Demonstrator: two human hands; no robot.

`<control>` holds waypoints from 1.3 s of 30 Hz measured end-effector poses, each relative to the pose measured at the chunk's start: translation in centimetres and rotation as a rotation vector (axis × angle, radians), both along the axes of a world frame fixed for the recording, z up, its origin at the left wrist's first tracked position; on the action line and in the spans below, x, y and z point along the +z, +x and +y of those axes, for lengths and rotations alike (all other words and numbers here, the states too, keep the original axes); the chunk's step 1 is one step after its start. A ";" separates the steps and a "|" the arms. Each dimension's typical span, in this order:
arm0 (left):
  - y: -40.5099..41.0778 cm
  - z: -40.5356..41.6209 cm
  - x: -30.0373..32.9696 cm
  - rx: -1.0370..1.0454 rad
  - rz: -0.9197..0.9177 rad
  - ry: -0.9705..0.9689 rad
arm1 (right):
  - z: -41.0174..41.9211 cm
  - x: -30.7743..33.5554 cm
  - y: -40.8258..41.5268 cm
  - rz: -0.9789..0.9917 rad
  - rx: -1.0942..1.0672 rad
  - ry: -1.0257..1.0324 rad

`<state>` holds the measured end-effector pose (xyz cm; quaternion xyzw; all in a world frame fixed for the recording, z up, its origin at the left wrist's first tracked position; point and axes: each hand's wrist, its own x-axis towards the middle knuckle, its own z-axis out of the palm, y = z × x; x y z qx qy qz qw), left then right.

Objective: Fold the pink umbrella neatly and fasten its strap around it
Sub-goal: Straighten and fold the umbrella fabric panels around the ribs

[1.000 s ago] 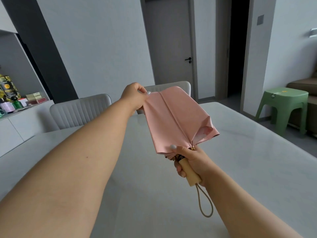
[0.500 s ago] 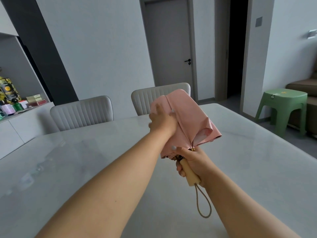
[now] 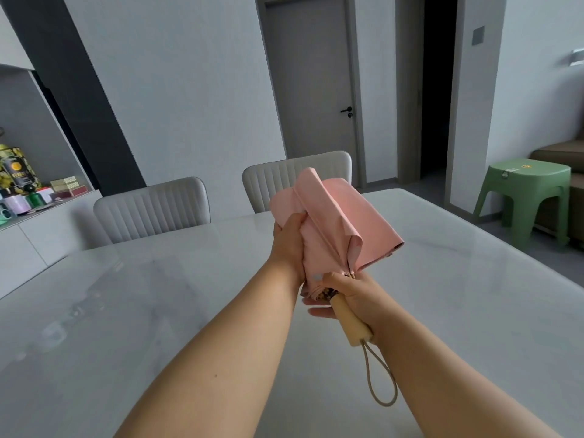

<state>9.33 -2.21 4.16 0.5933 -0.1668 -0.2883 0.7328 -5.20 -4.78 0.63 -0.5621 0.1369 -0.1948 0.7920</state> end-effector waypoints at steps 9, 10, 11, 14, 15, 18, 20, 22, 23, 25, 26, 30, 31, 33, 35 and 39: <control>0.5 -0.5 -1.0 -0.043 0.067 -0.012 | 0.1 0.7 -0.6 -0.017 0.068 0.136; 0.5 -0.5 -1.1 -0.047 0.071 -0.011 | 0.1 0.6 -0.6 -0.008 0.061 0.120; 0.4 -0.4 -1.1 -0.056 0.077 -0.018 | 0.0 0.6 -0.5 -0.001 0.052 0.105; 0.3 -0.1 -1.0 -0.092 0.083 -0.042 | -0.2 0.3 -0.3 0.012 0.019 0.050; 0.3 0.0 -1.1 -0.108 0.084 -0.043 | -0.3 0.3 -0.3 0.014 0.014 0.026; 0.5 0.3 -1.3 -0.162 0.087 -0.052 | -0.3 0.2 -0.2 0.012 0.013 -0.028; 0.5 0.4 -1.3 -0.171 0.067 -0.055 | -0.2 0.2 -0.2 0.011 0.007 -0.032; 0.4 0.4 -1.2 -0.157 0.058 -0.051 | -0.2 0.3 -0.2 0.010 0.004 -0.039; 0.3 0.4 -1.2 -0.150 0.060 -0.043 | -0.2 0.3 -0.2 0.010 0.005 -0.040; -0.1 0.3 -1.0 -0.133 0.072 -0.022 | 0.0 0.4 -0.2 0.007 -0.001 -0.030; -0.2 0.2 -0.9 -0.121 0.086 -0.014 | 0.1 0.3 -0.2 0.003 -0.005 -0.011; -0.7 0.2 -0.5 -0.077 0.128 -0.034 | 0.4 0.3 -0.1 -0.008 0.015 0.070; -0.9 0.1 -0.3 -0.072 0.137 -0.047 | 0.4 0.4 -0.2 -0.005 0.021 0.080; -1.4 0.2 -0.1 -0.082 0.164 -0.082 | 0.4 0.5 -0.4 -0.006 0.022 0.093; -1.6 0.1 -0.2 -0.118 0.201 -0.124 | 0.3 0.6 -0.5 -0.009 0.020 0.092; -1.8 0.2 -0.7 -0.125 0.224 -0.149 | 0.0 0.6 -0.5 -0.008 0.021 0.010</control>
